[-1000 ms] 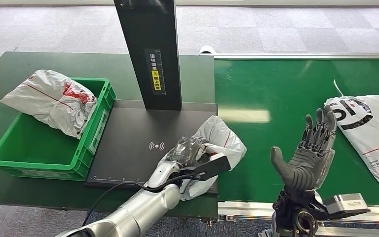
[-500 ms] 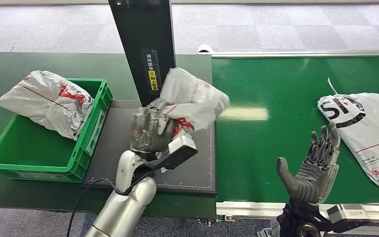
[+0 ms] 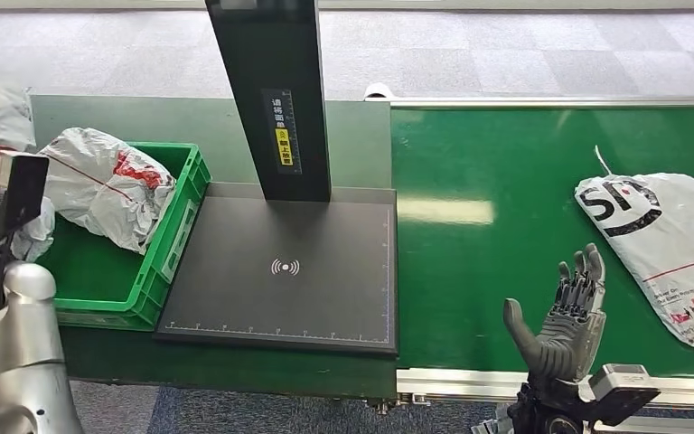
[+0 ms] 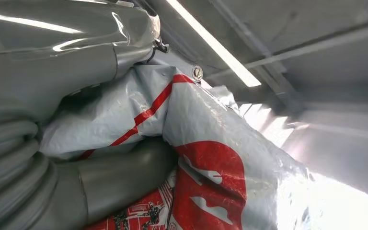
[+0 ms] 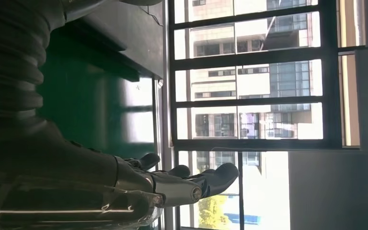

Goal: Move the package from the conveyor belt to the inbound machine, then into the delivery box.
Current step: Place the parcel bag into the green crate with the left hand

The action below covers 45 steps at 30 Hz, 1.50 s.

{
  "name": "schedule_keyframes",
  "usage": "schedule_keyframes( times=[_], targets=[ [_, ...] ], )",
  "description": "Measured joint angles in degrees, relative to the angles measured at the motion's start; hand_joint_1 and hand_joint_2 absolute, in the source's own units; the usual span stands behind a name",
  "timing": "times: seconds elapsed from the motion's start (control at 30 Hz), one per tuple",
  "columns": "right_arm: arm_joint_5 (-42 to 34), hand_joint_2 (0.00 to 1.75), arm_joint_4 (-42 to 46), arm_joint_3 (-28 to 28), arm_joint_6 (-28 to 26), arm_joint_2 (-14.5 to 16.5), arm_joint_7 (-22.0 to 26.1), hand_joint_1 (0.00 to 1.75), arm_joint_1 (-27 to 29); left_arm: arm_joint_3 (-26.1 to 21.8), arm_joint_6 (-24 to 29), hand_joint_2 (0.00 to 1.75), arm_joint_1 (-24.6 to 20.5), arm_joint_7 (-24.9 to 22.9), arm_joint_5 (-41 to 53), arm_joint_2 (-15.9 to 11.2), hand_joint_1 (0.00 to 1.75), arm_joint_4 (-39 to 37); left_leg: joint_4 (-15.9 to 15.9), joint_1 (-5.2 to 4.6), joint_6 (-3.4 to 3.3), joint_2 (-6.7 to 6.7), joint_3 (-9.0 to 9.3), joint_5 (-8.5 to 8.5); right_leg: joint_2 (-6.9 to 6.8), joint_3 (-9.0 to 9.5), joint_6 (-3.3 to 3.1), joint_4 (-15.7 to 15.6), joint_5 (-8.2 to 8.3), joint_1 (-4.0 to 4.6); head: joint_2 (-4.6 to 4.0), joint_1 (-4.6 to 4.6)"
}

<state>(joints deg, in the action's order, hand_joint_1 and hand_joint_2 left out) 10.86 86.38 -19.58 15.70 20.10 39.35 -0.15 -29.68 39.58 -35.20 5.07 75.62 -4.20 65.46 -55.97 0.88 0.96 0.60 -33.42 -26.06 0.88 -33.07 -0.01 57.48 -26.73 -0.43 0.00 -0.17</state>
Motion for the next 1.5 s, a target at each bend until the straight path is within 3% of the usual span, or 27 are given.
schedule_keyframes(
  times=[0.13, 0.27, 0.37, 0.57, 0.67, 0.87, 1.1, 1.13, 1.23, 1.27, 1.37, 1.5],
  targets=[
    [0.2, 1.75, -2.2, 0.4, 0.4, 0.0, 0.0, 0.00, -1.3, -3.5, 0.0, 1.75, -6.8, -8.4, 9.9, -4.3, 1.75, -16.5, 0.0, -0.01, 0.00, 0.01, -0.01, 0.04, 0.00, 0.02, -0.01, 0.0, 0.07, -0.01, 0.00, 0.02],
    [0.4, 1.75, -3.5, 0.7, 0.6, 0.0, 0.0, 0.00, -2.0, -5.0, -0.8, 1.75, -10.2, -10.6, 12.0, -6.1, 1.75, -26.2, 0.0, -0.03, 0.00, 0.02, -0.09, 0.01, 0.00, -0.04, 0.00, 0.0, 0.07, -0.03, 0.00, 0.03],
    [0.7, 1.75, -4.2, 0.8, 0.9, 0.0, -0.3, 0.00, -2.6, -6.6, -5.4, 1.75, -12.5, -9.5, 10.5, -6.5, 1.75, -32.2, 0.0, -0.04, 0.00, 0.03, -0.11, -0.01, 0.00, -0.07, 0.00, 0.0, 0.07, -0.04, 0.00, 0.02],
    [1.3, 1.75, -6.5, 0.8, 1.1, 0.0, -0.5, 0.00, -4.4, -10.8, -19.1, 1.75, -14.7, -0.7, 4.8, -4.9, 1.75, -39.6, 0.0, -0.03, -0.01, 0.05, -0.08, 0.01, -0.03, -0.03, 0.00, 0.0, 0.07, -0.04, 0.00, 0.01],
    [1.4, 1.75, -7.8, 0.8, 1.1, -0.1, -0.5, 0.00, -5.2, -11.5, -23.2, 1.75, -14.9, 1.0, 5.1, -3.5, 1.75, -41.8, 0.0, -0.03, -0.01, 0.05, -0.06, 0.02, -0.04, 0.01, 0.00, 0.0, 0.07, -0.04, 0.00, 0.02],
    [1.4, 1.75, -10.1, 0.6, 1.1, -0.2, -0.5, 0.00, -6.3, -12.1, -24.8, 1.75, -14.7, 0.7, 7.0, -1.2, 1.75, -44.4, -0.1, -0.04, -0.01, 0.08, -0.06, 0.02, -0.06, 0.01, 0.00, 0.0, 0.08, -0.04, 0.00, 0.02],
    [1.2, 1.75, -11.5, 0.1, 1.1, -0.6, -0.6, 0.00, -6.5, -12.3, -24.9, 1.75, -14.6, 0.7, 7.1, -0.4, 1.74, -45.4, 0.0, -0.04, -0.01, 0.10, -0.07, 0.01, -0.08, 0.01, 0.00, 0.0, 0.07, -0.04, 0.00, 0.02],
    [1.1, 1.75, -11.6, 0.1, 1.1, -0.6, -0.6, 0.00, -6.5, -12.3, -24.9, 1.75, -14.6, 0.7, 7.1, -0.3, 1.52, -45.5, 0.0, -0.04, -0.01, 0.10, -0.07, 0.01, -0.08, 0.02, 0.00, 0.0, 0.07, -0.04, 0.00, 0.01],
    [1.1, 1.75, -12.0, -0.1, 1.0, -0.7, -0.6, 0.00, -6.5, -12.4, -24.8, 1.75, -14.6, 0.7, 7.1, -0.3, 0.22, -45.7, -0.1, -0.04, -0.01, 0.10, -0.06, 0.02, -0.08, 0.03, 0.01, 0.0, 0.07, -0.04, 0.00, 0.01],
    [1.1, 1.75, -12.1, -0.2, 1.0, -0.7, -0.6, 0.00, -6.5, -12.4, -24.6, 1.75, -14.6, 0.7, 7.1, -0.2, 0.00, -45.7, -0.1, -0.04, -0.01, 0.10, -0.06, 0.02, -0.08, 0.03, 0.01, 0.0, 0.07, -0.04, 0.00, 0.02],
    [0.9, 1.75, -12.4, -0.3, 0.9, -0.8, -0.5, 0.00, -6.5, -12.6, -22.4, 1.75, -14.5, 2.1, 5.4, 0.0, 0.00, -45.7, -0.1, -0.04, -0.01, 0.10, -0.06, 0.02, -0.08, 0.02, 0.01, 0.0, 0.07, -0.04, 0.00, 0.01],
    [0.8, 1.75, -12.6, -0.6, 0.4, -1.0, -0.5, 0.00, -6.2, -13.9, -15.3, 0.00, -15.0, 10.5, -2.1, 0.2, 0.00, -45.3, -0.1, -0.03, -0.01, 0.08, -0.05, 0.02, -0.06, 0.00, 0.00, 0.0, 0.08, -0.04, 0.00, 0.01]
  ],
)
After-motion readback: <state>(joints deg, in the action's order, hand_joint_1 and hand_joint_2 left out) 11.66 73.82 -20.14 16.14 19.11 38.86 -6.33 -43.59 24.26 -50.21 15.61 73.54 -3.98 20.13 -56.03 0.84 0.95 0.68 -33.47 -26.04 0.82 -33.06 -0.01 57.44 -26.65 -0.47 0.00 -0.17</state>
